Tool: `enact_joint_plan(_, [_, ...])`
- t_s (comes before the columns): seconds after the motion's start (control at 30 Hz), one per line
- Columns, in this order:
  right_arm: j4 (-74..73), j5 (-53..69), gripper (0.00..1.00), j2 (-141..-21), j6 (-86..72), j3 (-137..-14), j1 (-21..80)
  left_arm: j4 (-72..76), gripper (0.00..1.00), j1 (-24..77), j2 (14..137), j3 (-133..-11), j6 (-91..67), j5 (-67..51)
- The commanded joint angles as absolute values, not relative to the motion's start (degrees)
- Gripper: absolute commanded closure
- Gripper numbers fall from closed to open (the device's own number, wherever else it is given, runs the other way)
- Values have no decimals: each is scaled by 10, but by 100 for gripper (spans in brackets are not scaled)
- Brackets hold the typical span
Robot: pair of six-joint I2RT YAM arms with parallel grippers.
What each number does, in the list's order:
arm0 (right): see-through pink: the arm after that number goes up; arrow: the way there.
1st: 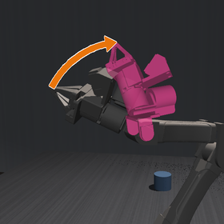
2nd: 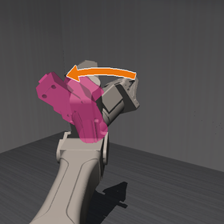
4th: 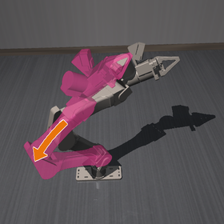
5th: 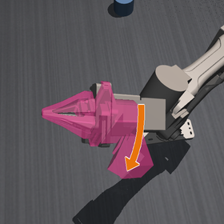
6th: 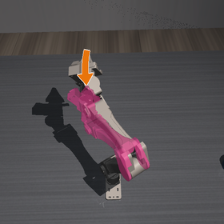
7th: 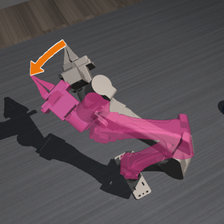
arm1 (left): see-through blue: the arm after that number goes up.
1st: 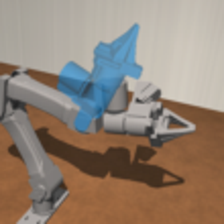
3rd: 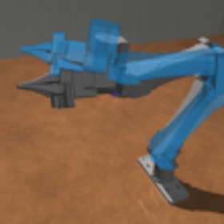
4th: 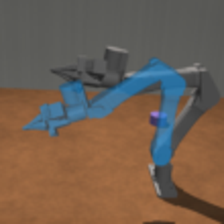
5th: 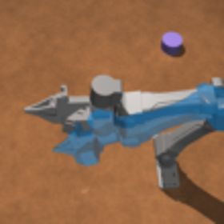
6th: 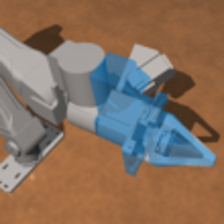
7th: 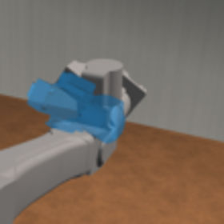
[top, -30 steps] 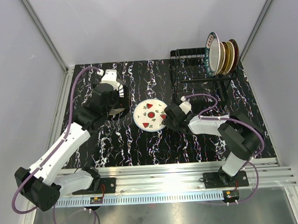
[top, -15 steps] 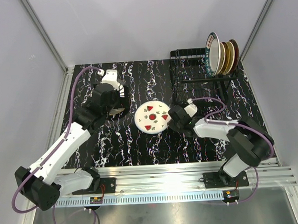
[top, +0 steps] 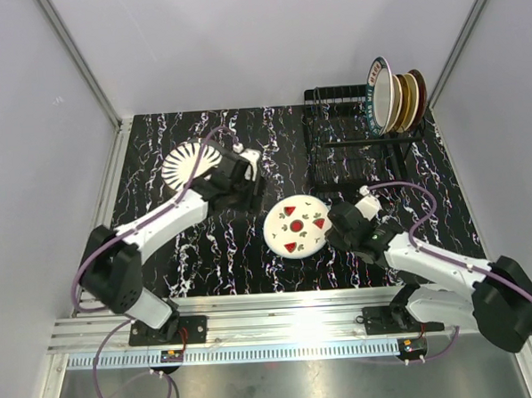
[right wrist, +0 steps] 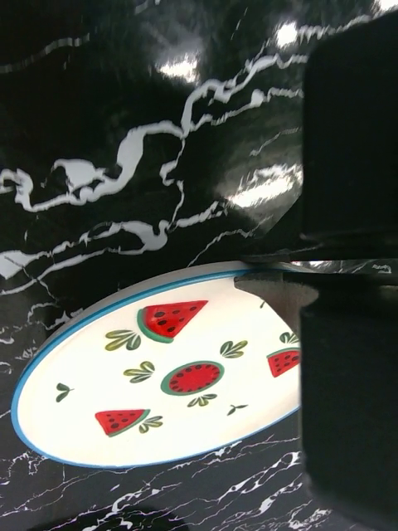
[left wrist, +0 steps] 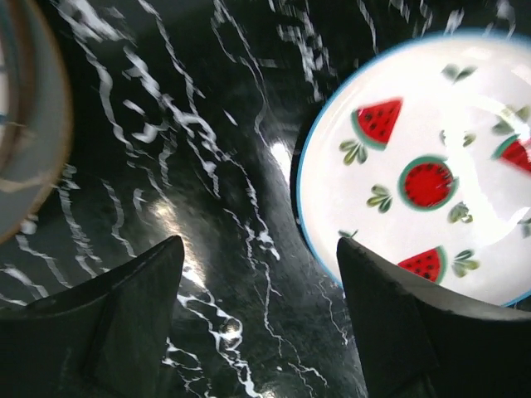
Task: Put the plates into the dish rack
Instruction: Grab a plate with the right arm
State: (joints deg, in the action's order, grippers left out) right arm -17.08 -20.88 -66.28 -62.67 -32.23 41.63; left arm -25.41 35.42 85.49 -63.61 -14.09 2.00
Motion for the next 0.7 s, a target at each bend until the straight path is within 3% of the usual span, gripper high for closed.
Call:
enact_joint_plan(0.0, [-169, -256, 100, -603, -623, -316, 416, -280, 26, 379, 904, -669, -140, -25])
enact_joint_plan(0.33, [-155, -240, 100, -574, -618, -290, 417, -230, 33, 410, 975, -650, -162, -117])
enact_joint_plan(0.5, [-154, -239, 100, -556, -611, -281, 417, -233, 64, 410, 1010, -658, -161, -96])
enact_joint_plan(0.67, [-158, -238, 100, -540, -606, -275, 417, -239, 74, 410, 1036, -670, -166, -71])
